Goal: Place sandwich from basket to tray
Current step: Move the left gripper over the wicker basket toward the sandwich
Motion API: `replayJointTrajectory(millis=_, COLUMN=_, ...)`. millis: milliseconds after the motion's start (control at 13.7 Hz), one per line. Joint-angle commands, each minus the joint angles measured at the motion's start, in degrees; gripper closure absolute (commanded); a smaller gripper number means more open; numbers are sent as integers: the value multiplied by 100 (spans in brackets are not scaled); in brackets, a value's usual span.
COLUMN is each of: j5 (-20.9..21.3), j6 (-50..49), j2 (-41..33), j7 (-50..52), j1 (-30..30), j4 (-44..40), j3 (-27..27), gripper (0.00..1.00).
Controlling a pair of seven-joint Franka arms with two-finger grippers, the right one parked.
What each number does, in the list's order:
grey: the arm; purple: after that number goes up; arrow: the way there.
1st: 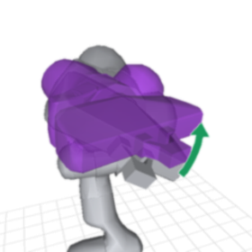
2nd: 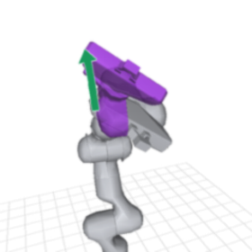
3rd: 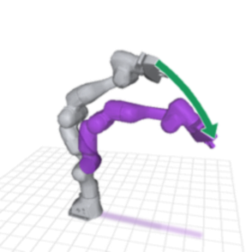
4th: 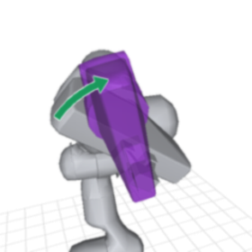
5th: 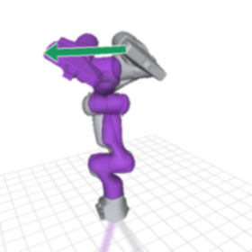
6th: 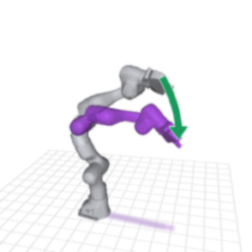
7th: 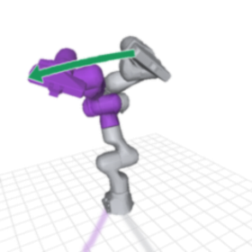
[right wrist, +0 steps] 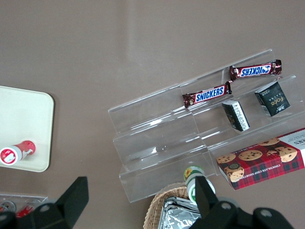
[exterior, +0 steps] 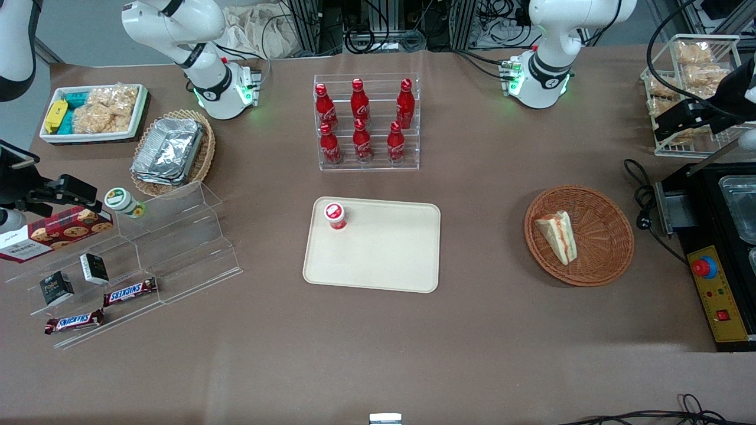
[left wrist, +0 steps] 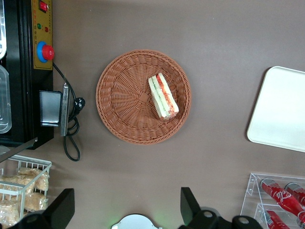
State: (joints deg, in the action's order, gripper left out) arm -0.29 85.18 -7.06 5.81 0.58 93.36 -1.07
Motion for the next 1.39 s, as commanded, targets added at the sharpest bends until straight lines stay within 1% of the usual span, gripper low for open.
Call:
replayJointTrajectory(millis=0, j5=-94, j6=-2, j2=-67, j7=-142, j1=-31, j4=-20, j3=-51, gripper=0)
replayJointTrajectory(millis=366, j5=2, j6=42, j2=46, j7=-133, j1=-31, j4=41, j3=-43, gripper=0)
replayJointTrajectory(millis=512, j5=-41, j6=164, j2=309, j7=112, j1=-23, j4=41, j3=-34, gripper=0)
replayJointTrajectory(millis=732, j5=-59, j6=638, j2=845, j7=780, j1=4, j4=138, j3=-16, gripper=0)
replayJointTrajectory(millis=805, j5=-77, j6=857, j2=977, j7=938, j1=21, j4=277, j3=-8, gripper=0)
replayJointTrajectory(millis=1024, j5=-191, j6=2077, j2=1197, j7=1535, j1=57, j4=1146, j3=19, gripper=0)
replayJointTrajectory(millis=1317, j5=-191, j6=3133, j2=1768, j7=1590, j1=241, j4=1859, j3=28, gripper=0)
